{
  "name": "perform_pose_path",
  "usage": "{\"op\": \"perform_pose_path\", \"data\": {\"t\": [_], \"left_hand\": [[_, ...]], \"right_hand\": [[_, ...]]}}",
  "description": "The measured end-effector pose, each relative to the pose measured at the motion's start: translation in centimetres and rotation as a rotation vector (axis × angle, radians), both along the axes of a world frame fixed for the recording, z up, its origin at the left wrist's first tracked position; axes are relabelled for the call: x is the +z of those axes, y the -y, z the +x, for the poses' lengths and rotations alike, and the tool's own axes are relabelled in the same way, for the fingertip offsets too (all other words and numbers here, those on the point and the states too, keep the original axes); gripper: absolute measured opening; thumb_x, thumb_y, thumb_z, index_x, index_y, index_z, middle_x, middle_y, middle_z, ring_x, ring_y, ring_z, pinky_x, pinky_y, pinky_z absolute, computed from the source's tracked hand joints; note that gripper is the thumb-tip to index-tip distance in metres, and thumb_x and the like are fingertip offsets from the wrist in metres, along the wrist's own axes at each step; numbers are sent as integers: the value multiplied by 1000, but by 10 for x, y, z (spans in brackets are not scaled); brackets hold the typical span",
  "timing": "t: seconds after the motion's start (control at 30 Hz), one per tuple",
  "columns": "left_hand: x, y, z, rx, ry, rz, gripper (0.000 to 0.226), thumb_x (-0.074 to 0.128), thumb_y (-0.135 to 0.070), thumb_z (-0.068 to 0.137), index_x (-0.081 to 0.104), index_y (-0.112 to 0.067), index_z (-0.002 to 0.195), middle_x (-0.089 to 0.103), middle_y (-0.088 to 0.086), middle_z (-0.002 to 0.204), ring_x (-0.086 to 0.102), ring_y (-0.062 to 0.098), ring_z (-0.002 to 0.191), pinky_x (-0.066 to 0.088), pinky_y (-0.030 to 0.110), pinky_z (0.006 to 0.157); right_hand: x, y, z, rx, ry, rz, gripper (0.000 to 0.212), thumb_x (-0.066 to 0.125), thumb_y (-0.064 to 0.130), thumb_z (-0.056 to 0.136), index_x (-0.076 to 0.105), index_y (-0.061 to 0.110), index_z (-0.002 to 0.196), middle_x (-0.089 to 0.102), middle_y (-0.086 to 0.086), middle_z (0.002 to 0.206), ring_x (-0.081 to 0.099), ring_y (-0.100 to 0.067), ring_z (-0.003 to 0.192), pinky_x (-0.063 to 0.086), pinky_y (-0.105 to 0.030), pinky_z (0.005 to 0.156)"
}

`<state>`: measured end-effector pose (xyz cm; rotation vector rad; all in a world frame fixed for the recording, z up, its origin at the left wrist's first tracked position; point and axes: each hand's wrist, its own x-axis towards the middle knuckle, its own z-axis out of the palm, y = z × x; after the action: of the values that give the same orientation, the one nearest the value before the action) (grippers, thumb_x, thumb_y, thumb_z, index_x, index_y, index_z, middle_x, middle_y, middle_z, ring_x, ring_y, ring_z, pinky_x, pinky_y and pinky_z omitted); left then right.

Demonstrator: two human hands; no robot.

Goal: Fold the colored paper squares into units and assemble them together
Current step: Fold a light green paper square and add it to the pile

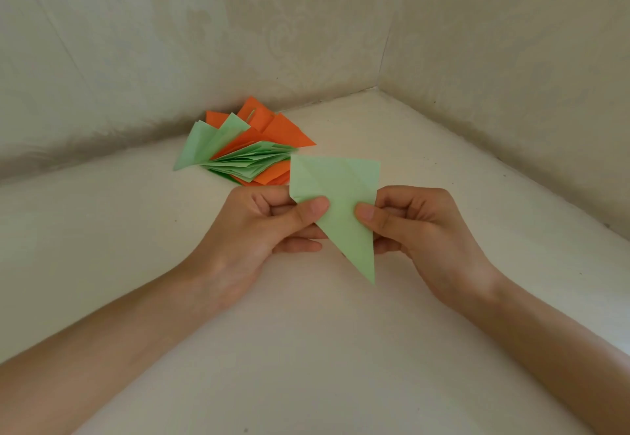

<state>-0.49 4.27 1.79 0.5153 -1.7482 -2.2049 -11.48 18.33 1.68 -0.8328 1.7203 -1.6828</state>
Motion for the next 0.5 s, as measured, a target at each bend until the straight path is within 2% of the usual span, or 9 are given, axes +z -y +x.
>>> {"op": "perform_pose_path", "data": {"t": [0.2,0.27,0.33,0.4,0.5], "left_hand": [[0,1,2,-60,-9,72,28,53,-27,77,77,-12,73,74,11,78,72,17,68,55,22,52],[0,3,1,-66,-13,93,32,52,-32,77,77,-12,72,74,11,79,72,18,70,56,22,54],[0,4,1,-89,-15,40,29,57,-34,72,77,-13,75,74,9,82,72,18,75,56,21,58],[0,2,1,-118,1,-61,23,65,-27,67,75,-13,81,74,8,85,72,17,78,55,19,62],[-3,-2,1,-118,36,-182,29,71,-17,64,70,-10,93,74,8,85,71,15,76,54,19,62]], "right_hand": [[0,-1,-2,-24,-13,18,20,57,4,86,60,-15,83,66,-31,80,65,-26,65,53,-26,55],[-1,-1,-3,-32,-18,15,17,56,4,87,61,-11,83,66,-29,80,65,-28,65,54,-27,56],[-3,-1,-2,-46,-35,-3,15,55,5,88,61,-9,83,68,-25,77,66,-26,65,54,-27,57],[-4,0,-1,-67,-58,-30,14,54,4,90,60,-6,82,70,-18,73,67,-23,63,53,-26,56],[-9,1,2,-89,-129,-37,14,53,6,92,59,-2,82,67,-23,70,62,-28,58,49,-25,54]]}}
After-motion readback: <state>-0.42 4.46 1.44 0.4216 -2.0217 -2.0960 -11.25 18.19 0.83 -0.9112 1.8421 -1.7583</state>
